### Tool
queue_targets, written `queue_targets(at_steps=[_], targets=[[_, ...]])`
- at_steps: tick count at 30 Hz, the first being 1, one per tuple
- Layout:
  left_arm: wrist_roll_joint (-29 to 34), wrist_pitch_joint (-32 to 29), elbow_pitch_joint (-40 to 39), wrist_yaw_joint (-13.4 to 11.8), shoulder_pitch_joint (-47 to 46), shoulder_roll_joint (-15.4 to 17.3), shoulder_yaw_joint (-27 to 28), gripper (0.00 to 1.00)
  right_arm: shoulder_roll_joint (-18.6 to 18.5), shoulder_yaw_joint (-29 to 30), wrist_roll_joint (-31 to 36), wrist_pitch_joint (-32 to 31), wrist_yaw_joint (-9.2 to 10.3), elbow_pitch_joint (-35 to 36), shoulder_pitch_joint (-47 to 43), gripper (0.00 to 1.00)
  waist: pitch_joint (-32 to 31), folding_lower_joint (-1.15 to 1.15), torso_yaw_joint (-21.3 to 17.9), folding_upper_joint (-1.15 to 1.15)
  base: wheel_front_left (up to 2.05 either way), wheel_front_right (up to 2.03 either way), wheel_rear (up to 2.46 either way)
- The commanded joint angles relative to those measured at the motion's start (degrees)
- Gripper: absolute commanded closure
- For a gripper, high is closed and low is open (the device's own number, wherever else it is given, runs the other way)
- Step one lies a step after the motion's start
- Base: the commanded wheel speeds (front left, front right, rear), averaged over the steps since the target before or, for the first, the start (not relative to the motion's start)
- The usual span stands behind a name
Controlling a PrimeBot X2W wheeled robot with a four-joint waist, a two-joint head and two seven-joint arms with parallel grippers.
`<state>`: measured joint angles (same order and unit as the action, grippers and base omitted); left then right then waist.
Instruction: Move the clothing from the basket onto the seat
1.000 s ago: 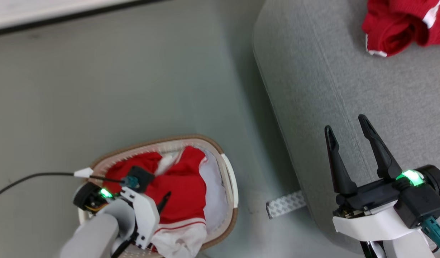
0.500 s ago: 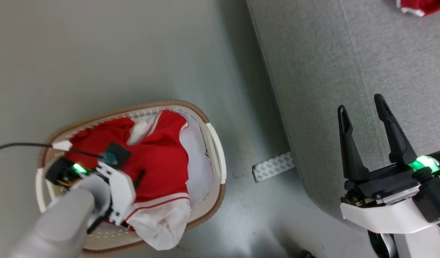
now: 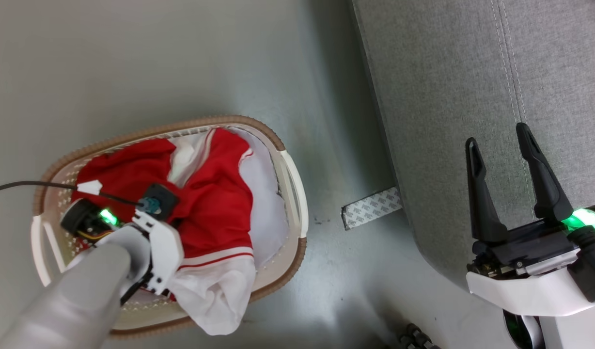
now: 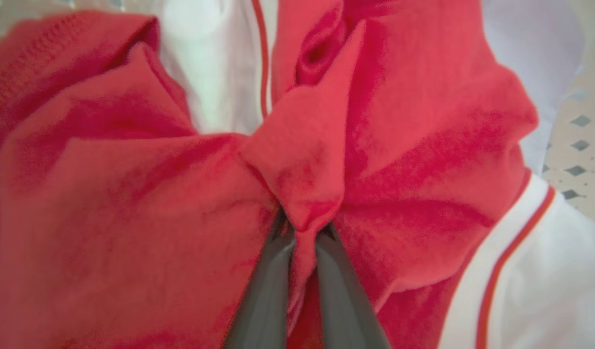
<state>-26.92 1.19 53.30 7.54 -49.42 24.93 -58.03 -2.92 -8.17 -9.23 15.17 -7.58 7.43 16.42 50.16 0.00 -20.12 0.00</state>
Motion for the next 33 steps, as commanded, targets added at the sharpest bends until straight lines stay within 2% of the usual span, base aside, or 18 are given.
queue_targets(at_steps=[1,8,20,25,33], targets=[[-1.2,1.0,0.2,-0.1,-0.9,-0.2,-0.2,1.0,0.0,0.4,-0.4,0.0,0.17,-0.2,0.7,0.0,-0.6,0.0,0.4,0.0,0.0,0.0,0.0],[-5.4,6.4,-0.2,-0.1,1.8,-3.2,-0.6,1.0,0.0,1.3,-0.3,0.0,0.17,-3.0,1.3,0.0,-7.7,0.0,3.7,0.0,0.0,0.0,0.0],[-12.1,10.9,-6.4,-0.5,9.5,-5.6,0.9,1.0,0.0,3.8,2.2,0.0,0.17,-10.4,-4.1,0.0,-28.3,0.0,10.8,0.0,0.0,0.0,0.0],[-14.3,11.6,-12.0,-2.7,12.8,-5.5,2.6,1.0,0.0,5.4,4.0,0.0,0.17,-13.1,-8.0,0.0,-35.7,0.0,13.8,0.0,0.0,0.0,0.0],[-16.7,10.0,-25.4,-8.1,17.7,-3.4,4.4,1.0,0.0,6.7,6.2,0.0,0.17,-16.3,-13.7,0.0,-45.2,0.0,17.1,0.0,0.0,0.0,0.0]])
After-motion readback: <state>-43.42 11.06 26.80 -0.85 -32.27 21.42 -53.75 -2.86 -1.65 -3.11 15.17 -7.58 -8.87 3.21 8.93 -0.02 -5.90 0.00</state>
